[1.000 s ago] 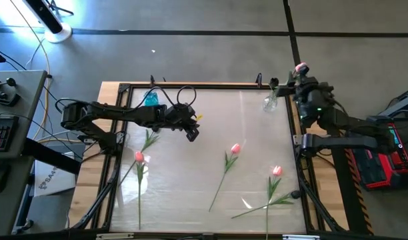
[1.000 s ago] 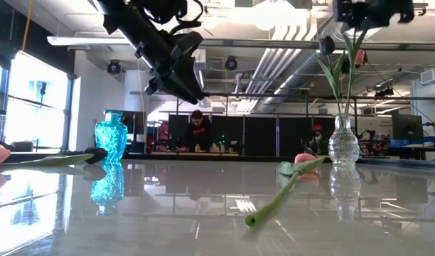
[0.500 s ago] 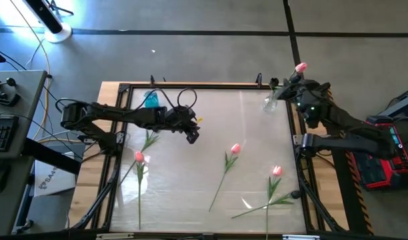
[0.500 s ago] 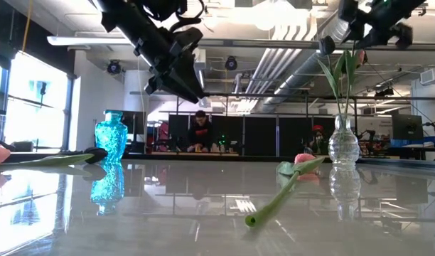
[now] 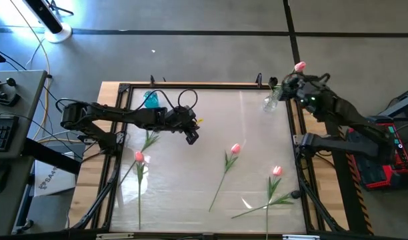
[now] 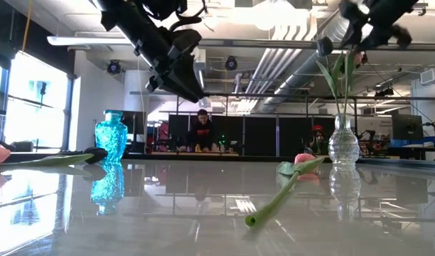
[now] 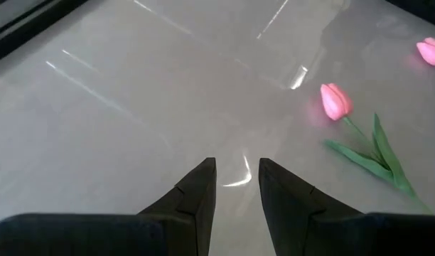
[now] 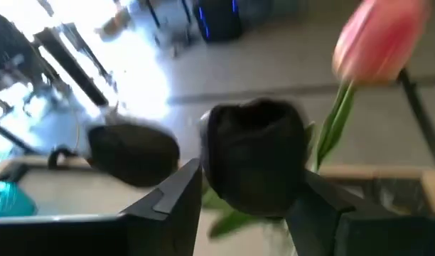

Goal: Sort flowers into vase by color
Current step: Put the black flower into the transparent vase, then put the pink flower into the transparent vase

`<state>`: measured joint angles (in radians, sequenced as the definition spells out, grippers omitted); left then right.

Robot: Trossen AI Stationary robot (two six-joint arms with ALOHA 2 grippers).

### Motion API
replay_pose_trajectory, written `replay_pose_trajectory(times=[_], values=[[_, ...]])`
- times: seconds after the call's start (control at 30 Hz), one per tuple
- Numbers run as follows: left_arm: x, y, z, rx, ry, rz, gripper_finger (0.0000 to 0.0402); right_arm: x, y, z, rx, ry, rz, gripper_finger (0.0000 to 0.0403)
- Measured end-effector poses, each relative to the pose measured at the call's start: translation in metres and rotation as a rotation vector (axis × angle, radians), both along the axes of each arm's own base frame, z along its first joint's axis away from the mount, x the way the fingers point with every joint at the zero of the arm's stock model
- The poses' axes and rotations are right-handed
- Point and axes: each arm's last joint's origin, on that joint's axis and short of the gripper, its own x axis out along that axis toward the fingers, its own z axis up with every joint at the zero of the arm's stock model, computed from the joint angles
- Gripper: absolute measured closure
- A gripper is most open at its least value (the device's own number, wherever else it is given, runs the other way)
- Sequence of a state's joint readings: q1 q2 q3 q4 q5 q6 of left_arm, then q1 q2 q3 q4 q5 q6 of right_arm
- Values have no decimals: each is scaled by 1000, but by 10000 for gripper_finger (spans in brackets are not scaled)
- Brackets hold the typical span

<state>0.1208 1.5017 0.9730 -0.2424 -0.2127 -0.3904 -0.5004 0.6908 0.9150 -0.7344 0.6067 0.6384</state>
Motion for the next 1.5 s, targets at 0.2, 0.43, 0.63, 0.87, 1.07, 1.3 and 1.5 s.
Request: replay_pose_trajectory(times=[0.2,0.43,0.63,0.87,1.07,1.3,1.5], values=[[0,3,0,5,0,15,307,4,-2,-15,181,42,47,235],[0,0,0,-21,-8,15,307,-5,7,-5,299,-41,81,235],[1,-9,0,-13,-1,-41,307,-15,15,22,302,-137,124,235],[2,-12,0,38,14,-102,307,-19,24,44,359,-226,331,235],[3,-12,2,44,-6,-120,307,-8,24,24,523,-244,395,235],[3,-13,2,28,-4,-139,307,22,30,-9,621,-184,423,235],[6,-15,1,-1,-30,-107,307,43,50,-30,700,-104,498,235]])
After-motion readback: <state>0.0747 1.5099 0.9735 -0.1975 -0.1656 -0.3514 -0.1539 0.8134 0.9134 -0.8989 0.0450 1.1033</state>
